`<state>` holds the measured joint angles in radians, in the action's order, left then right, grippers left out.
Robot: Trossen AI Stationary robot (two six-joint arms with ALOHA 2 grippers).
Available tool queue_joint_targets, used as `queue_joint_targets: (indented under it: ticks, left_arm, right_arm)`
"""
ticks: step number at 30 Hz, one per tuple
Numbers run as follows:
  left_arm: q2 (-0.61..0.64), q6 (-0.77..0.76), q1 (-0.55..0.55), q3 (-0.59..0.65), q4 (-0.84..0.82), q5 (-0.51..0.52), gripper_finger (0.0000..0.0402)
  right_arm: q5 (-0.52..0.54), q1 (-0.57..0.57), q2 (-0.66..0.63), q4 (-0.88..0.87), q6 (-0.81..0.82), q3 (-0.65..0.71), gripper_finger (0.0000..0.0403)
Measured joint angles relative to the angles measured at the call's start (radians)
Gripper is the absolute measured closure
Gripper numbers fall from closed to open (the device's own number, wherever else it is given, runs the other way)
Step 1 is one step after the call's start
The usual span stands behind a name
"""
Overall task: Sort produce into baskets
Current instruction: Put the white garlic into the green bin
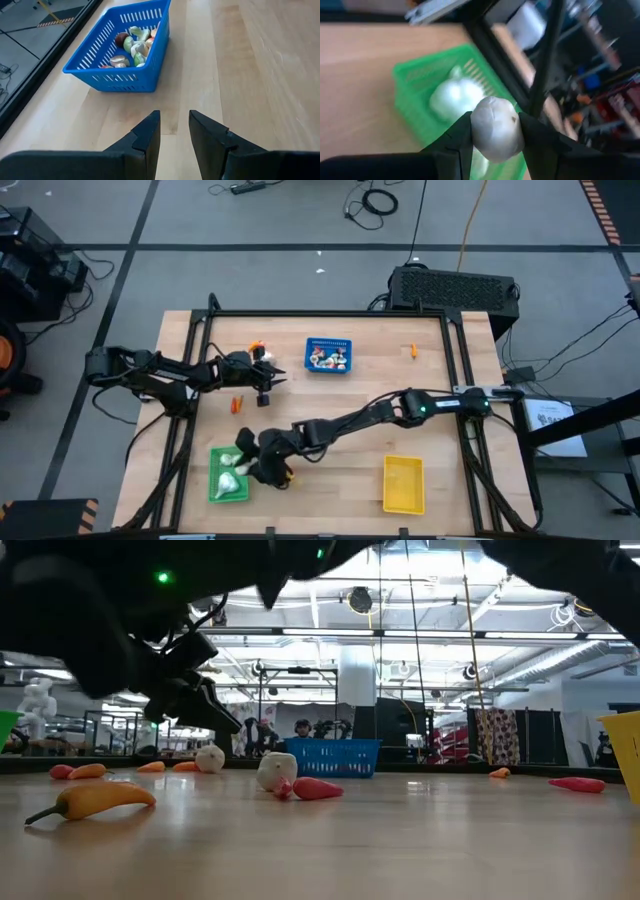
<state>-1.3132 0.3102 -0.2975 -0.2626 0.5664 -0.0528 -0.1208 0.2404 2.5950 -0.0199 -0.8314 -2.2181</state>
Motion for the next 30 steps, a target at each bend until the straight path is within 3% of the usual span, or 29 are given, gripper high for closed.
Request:
queue_joint_targets:
  ticks: [7,18,30]
  left_arm:
    - [0.000,0.019,0.000,0.000,-0.001,0.000,0.0291]
    - [0.000,0.038,0.000,0.000,0.000,0.000,0.0291]
    - [0.000,0.042,-0.001,0.000,0.000,0.000,0.0291]
  right_arm:
    - [-0.072,-0.017,0.063,0.235,0.001,0.000,0.0273]
    - [-0.122,-0.023,0.062,0.259,0.051,0.000,0.0268]
    - [-0.154,-0.025,0.089,0.306,0.088,0.000,0.0184]
